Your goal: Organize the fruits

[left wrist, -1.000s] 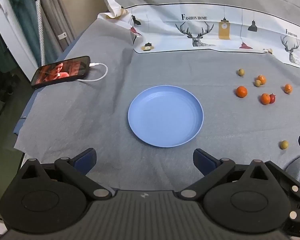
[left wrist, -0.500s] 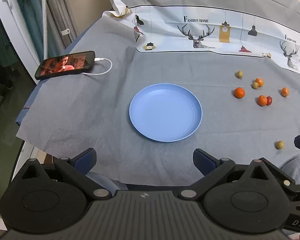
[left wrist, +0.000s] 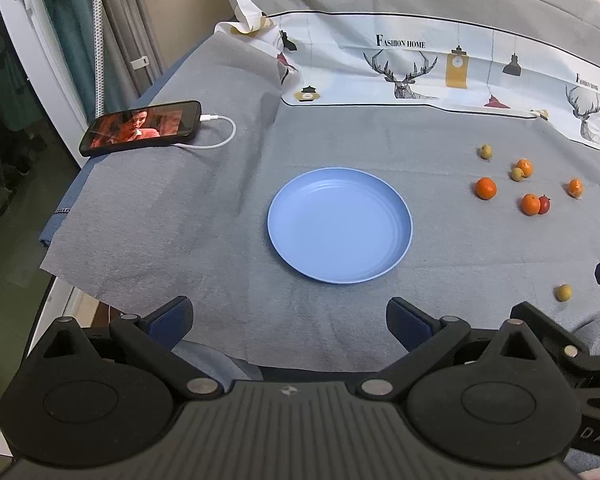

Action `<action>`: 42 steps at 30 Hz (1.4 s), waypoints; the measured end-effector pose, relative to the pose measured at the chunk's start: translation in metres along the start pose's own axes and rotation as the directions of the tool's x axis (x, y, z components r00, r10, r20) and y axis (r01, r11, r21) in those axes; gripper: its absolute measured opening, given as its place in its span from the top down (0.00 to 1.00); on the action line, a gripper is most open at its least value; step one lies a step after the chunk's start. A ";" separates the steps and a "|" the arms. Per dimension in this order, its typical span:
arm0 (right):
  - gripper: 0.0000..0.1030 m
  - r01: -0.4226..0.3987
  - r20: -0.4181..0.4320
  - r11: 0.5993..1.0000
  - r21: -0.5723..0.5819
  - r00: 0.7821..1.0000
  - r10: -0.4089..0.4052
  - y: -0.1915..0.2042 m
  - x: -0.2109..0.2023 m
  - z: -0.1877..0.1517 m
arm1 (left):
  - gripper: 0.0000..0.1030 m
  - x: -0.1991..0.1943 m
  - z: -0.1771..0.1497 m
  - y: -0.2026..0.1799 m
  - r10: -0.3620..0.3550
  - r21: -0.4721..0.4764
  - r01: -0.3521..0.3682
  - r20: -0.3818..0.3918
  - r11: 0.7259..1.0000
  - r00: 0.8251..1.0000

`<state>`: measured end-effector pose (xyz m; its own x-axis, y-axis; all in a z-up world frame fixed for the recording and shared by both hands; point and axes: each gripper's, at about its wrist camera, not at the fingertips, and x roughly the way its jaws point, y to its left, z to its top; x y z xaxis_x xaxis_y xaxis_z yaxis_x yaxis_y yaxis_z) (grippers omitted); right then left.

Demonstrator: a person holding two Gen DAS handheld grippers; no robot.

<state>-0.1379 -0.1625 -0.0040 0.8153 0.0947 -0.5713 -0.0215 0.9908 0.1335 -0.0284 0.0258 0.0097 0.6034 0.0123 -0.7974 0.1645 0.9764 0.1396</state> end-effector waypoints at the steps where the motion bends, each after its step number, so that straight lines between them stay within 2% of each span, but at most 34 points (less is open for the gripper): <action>1: 0.00 0.001 -0.003 1.000 -0.001 1.000 -0.001 0.001 0.000 0.000 | 0.00 0.000 0.000 0.000 -0.001 0.000 0.001 0.001 1.000 1.000; 42: 0.00 0.018 -0.036 1.000 0.017 0.999 -0.018 0.004 0.007 -0.002 | 0.00 0.002 0.002 -0.004 -0.001 0.031 0.001 0.006 1.000 1.000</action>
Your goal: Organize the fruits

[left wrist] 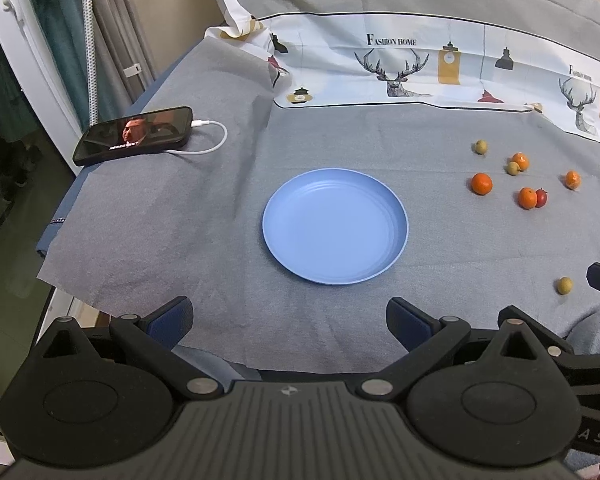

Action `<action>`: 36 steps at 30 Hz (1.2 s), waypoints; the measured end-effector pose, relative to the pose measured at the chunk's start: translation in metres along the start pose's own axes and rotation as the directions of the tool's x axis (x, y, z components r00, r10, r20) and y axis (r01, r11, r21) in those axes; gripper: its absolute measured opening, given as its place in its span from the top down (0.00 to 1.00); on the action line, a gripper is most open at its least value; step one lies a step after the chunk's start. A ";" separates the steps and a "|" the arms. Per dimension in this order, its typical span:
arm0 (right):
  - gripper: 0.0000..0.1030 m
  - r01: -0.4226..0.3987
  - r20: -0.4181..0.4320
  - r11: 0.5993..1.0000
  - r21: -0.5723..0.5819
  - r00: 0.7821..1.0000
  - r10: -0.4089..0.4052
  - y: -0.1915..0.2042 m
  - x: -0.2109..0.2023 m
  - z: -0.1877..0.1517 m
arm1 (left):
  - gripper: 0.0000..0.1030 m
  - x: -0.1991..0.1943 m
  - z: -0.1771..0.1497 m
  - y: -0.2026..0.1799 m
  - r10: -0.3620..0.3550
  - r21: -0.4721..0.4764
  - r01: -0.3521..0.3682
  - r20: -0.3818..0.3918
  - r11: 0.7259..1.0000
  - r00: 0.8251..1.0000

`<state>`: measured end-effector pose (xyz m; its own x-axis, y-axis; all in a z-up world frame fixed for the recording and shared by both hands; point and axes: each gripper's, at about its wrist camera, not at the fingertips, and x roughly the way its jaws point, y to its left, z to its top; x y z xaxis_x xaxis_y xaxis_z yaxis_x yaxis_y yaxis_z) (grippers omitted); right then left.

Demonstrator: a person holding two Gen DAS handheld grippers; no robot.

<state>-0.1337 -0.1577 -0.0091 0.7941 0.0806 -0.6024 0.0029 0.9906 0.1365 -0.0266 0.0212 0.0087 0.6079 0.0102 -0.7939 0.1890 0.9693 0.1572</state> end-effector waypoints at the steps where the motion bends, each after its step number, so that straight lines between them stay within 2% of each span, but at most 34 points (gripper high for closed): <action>1: 0.00 0.000 0.000 1.000 0.000 1.000 0.000 0.000 0.000 0.000 | 0.00 0.000 0.000 0.000 -0.001 -0.004 0.001 -0.002 1.000 1.000; 13: 0.00 -0.022 0.002 1.000 0.021 1.000 0.022 -0.005 0.005 -0.003 | 0.00 0.005 0.001 -0.002 0.017 0.005 -0.017 -0.009 1.000 1.000; 16: 0.00 -0.021 0.010 0.999 0.042 1.000 0.021 -0.011 0.006 -0.004 | 0.00 0.007 0.002 -0.002 0.000 -0.006 0.000 -0.024 1.000 1.000; 22: 0.00 0.048 -0.005 0.991 0.124 0.999 -0.048 -0.045 0.009 -0.010 | 0.00 0.009 0.005 -0.010 -0.025 0.007 0.025 -0.040 1.000 0.999; 27: 0.00 0.119 -0.082 0.965 0.234 0.991 -0.102 -0.091 0.020 -0.017 | 0.00 0.009 0.006 -0.025 -0.045 0.051 0.047 -0.039 0.998 0.998; 31: 0.00 0.154 -0.175 0.956 0.249 0.978 -0.112 -0.127 0.040 -0.024 | 0.00 0.012 0.007 -0.037 -0.060 0.068 0.063 -0.053 0.996 0.997; 34: 0.01 0.213 -0.276 0.947 0.239 0.950 -0.144 -0.157 0.066 -0.038 | 0.00 0.017 0.008 -0.044 -0.066 0.086 0.072 -0.070 0.994 0.995; 36: 0.01 0.258 -0.337 0.925 0.278 0.928 -0.158 -0.180 0.081 -0.048 | 0.00 0.020 0.009 -0.048 -0.062 0.101 0.069 -0.073 0.992 0.995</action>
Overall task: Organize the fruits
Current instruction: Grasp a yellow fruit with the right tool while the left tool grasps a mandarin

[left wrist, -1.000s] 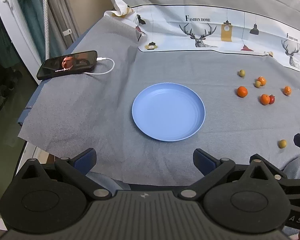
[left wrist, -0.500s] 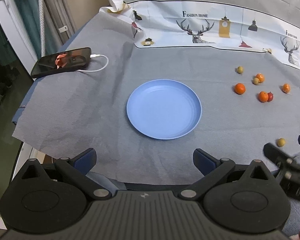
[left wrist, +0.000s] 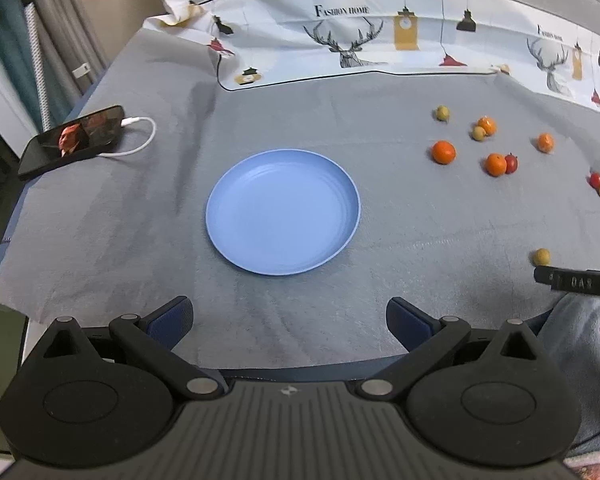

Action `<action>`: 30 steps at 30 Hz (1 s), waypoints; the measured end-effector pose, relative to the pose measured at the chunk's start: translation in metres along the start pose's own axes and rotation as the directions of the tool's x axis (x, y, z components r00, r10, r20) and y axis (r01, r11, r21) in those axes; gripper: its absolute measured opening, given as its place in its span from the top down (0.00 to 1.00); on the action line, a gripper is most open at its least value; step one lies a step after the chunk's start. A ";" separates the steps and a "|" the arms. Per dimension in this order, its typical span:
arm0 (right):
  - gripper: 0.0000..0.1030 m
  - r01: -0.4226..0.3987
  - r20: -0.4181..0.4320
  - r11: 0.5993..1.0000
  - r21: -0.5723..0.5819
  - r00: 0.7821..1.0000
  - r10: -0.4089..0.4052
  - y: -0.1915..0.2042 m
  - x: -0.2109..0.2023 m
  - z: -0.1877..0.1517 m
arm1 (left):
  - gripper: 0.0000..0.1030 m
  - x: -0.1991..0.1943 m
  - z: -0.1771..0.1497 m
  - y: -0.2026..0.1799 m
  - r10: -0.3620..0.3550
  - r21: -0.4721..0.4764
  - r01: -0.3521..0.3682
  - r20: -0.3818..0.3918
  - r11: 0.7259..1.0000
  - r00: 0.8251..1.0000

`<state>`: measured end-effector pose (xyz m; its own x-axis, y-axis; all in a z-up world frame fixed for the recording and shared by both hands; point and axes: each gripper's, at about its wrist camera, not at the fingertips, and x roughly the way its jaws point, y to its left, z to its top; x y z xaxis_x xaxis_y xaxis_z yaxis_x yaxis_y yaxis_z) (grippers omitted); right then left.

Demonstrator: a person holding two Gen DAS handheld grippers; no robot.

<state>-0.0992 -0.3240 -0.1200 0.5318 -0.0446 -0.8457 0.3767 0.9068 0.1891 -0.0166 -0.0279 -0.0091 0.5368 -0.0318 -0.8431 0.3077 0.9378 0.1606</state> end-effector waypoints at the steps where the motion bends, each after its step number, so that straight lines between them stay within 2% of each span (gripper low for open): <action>1: 0.01 0.009 -0.022 0.999 0.033 1.000 -0.008 -0.009 0.008 0.001 | 0.00 0.002 0.001 -0.001 0.002 0.003 -0.002 -0.003 1.000 1.000; 5: 0.01 0.036 -0.055 0.996 0.080 0.998 -0.032 -0.030 0.035 0.004 | 0.00 0.011 0.007 -0.006 0.000 0.005 0.001 -0.031 1.000 1.000; 9: 0.08 0.049 -0.070 0.995 0.085 0.997 -0.043 -0.036 0.056 0.010 | 0.00 0.024 0.020 -0.019 -0.019 0.020 0.020 -0.041 1.000 0.999; 11: 0.22 0.056 -0.074 0.997 0.059 0.996 -0.051 -0.033 0.063 0.013 | 0.00 0.032 0.031 -0.029 -0.029 0.038 0.031 -0.037 0.999 0.999; 13: 0.50 0.078 -0.059 0.997 0.014 0.995 -0.077 -0.028 0.069 0.016 | 0.00 0.042 0.044 -0.041 -0.047 0.053 0.048 -0.026 0.997 0.999; 14: 0.58 0.097 -0.048 0.995 -0.010 0.994 -0.097 -0.026 0.070 0.017 | 0.00 0.048 0.051 -0.047 -0.055 0.062 0.056 -0.022 0.996 0.998; 15: 0.71 0.107 -0.032 0.994 -0.036 0.994 -0.109 -0.023 0.070 0.018 | 0.00 0.056 0.061 -0.056 -0.065 0.073 0.066 -0.015 0.995 0.998; 18: 0.71 0.122 -0.010 0.991 -0.047 0.992 -0.123 -0.024 0.071 0.024 | 0.00 0.080 0.090 -0.086 -0.103 0.121 0.099 0.032 0.988 0.994; 21: 0.71 0.138 0.046 0.990 -0.011 0.989 -0.137 -0.034 0.063 0.034 | 0.00 0.116 0.123 -0.123 -0.147 0.194 0.134 0.057 0.972 0.987; 25: 0.71 0.127 0.076 0.991 0.034 0.989 -0.130 -0.051 0.056 0.047 | 0.00 0.179 0.165 -0.171 -0.171 0.233 0.167 -0.003 0.958 0.985; 30: 0.71 0.095 0.056 0.992 0.083 0.993 -0.100 -0.067 0.060 0.054 | 0.00 0.249 0.188 -0.215 -0.124 0.287 0.147 -0.095 0.947 0.988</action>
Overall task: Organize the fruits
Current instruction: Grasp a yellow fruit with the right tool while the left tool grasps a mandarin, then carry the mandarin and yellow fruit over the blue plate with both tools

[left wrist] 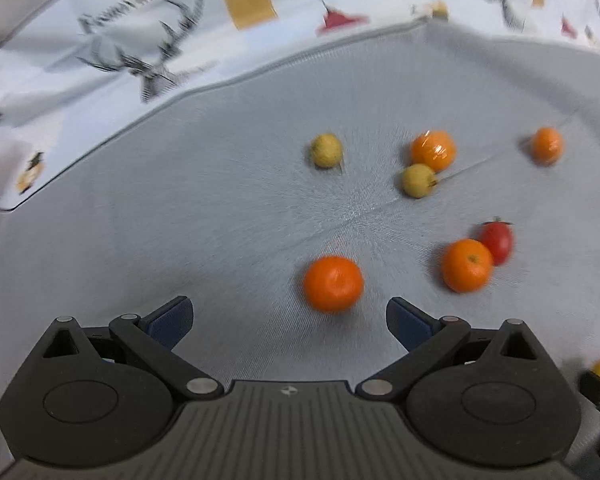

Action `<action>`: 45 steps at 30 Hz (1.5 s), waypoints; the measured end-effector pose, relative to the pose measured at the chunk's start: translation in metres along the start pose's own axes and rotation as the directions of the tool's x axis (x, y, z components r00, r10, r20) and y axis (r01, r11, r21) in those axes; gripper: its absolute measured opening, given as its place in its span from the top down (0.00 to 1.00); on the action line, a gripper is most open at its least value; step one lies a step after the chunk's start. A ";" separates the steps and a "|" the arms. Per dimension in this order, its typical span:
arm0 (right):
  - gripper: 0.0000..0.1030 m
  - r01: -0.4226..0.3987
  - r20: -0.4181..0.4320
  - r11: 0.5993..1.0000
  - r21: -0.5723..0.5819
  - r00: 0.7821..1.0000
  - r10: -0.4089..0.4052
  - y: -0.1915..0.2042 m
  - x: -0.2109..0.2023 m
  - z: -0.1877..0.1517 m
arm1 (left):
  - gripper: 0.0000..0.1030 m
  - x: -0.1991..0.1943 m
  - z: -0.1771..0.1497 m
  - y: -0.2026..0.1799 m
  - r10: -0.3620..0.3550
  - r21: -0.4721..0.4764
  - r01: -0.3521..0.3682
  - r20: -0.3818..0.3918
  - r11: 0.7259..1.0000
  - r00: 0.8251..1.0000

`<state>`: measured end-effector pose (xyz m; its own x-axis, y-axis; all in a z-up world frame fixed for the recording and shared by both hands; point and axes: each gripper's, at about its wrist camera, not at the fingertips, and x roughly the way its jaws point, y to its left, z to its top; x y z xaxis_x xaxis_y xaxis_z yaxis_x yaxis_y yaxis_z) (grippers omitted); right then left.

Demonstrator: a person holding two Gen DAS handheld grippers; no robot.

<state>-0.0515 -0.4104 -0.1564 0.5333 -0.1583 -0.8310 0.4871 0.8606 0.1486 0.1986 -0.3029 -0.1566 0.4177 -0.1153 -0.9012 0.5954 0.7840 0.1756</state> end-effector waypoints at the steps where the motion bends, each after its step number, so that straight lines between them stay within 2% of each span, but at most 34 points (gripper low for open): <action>1: 0.71 -0.006 -0.006 1.000 0.008 1.000 0.006 -0.002 0.002 0.001 | 0.00 0.010 0.004 -0.003 -0.003 0.009 0.003 -0.021 1.000 1.000; 3: 0.71 -0.019 -0.017 1.000 0.021 1.000 0.020 -0.005 0.005 0.003 | 0.00 0.026 0.008 -0.008 -0.013 0.028 0.014 -0.053 1.000 0.998; 4: 0.71 -0.024 -0.017 0.999 0.025 1.000 0.024 -0.006 0.007 0.005 | 0.03 0.031 0.010 -0.010 -0.011 0.030 0.013 -0.058 0.999 0.998; 5: 0.71 -0.026 -0.018 0.999 0.024 0.999 0.026 -0.006 0.009 0.006 | 0.17 0.036 0.010 -0.010 -0.010 0.025 0.011 -0.059 1.000 0.998; 6: 0.71 -0.027 -0.021 0.999 0.021 0.999 0.028 -0.005 0.011 0.006 | 0.23 0.038 0.010 -0.009 -0.033 0.009 0.034 -0.058 0.999 0.998; 7: 0.71 -0.028 -0.025 0.999 0.021 0.999 0.029 -0.005 0.013 0.006 | 0.49 0.037 0.011 -0.004 -0.084 -0.032 0.082 -0.057 0.996 0.995; 8: 0.71 -0.029 -0.029 0.999 0.024 0.999 0.029 -0.005 0.015 0.007 | 0.61 0.034 0.010 -0.001 -0.112 -0.068 0.108 -0.054 0.992 0.992; 12: 0.71 -0.030 -0.035 0.999 0.016 0.999 0.030 -0.003 0.015 0.009 | 0.61 0.023 0.004 0.004 -0.075 -0.073 0.073 -0.018 0.995 0.997; 14: 0.71 -0.030 -0.024 1.000 0.006 0.999 0.031 0.000 0.011 0.010 | 0.61 0.012 -0.002 0.009 -0.078 -0.095 0.077 -0.008 0.992 0.997; 19: 0.71 -0.054 0.029 0.998 -0.022 0.998 0.055 0.016 -0.016 0.011 | 0.61 -0.044 -0.029 0.031 -0.083 -0.145 0.091 0.062 0.985 0.995; 24: 0.71 -0.106 0.075 0.992 -0.072 0.991 0.111 0.047 -0.050 0.007 | 0.61 -0.115 -0.077 0.062 -0.060 -0.196 0.078 0.098 0.978 0.993; 28: 0.71 -0.171 0.107 0.976 -0.132 0.977 0.186 0.083 -0.081 -0.002 | 0.61 -0.164 -0.123 0.090 -0.012 -0.249 0.032 0.082 0.968 0.997; 31: 0.71 -0.236 0.112 0.953 -0.188 0.959 0.260 0.115 -0.107 -0.011 | 0.61 -0.195 -0.159 0.108 0.030 -0.263 -0.012 0.066 0.965 0.997; 38: 0.71 -0.379 0.077 0.862 -0.336 0.902 0.426 0.182 -0.170 -0.051 | 0.61 -0.252 -0.233 0.142 0.072 -0.329 -0.040 0.086 0.944 0.994; 41: 0.71 -0.398 0.064 0.833 -0.385 0.889 0.454 0.200 -0.193 -0.071 | 0.61 -0.270 -0.258 0.151 0.077 -0.357 -0.033 0.109 0.933 0.991; 45: 0.71 -0.375 0.060 0.801 -0.466 0.890 0.452 0.219 -0.215 -0.096 | 0.61 -0.286 -0.286 0.156 0.084 -0.376 -0.030 0.128 0.926 0.988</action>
<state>-0.1258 -0.1418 0.0029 0.7365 0.2186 -0.6402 -0.1319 0.9746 0.1810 -0.0241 0.0271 0.0151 0.5505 -0.1261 -0.8253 0.2805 0.9590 0.0406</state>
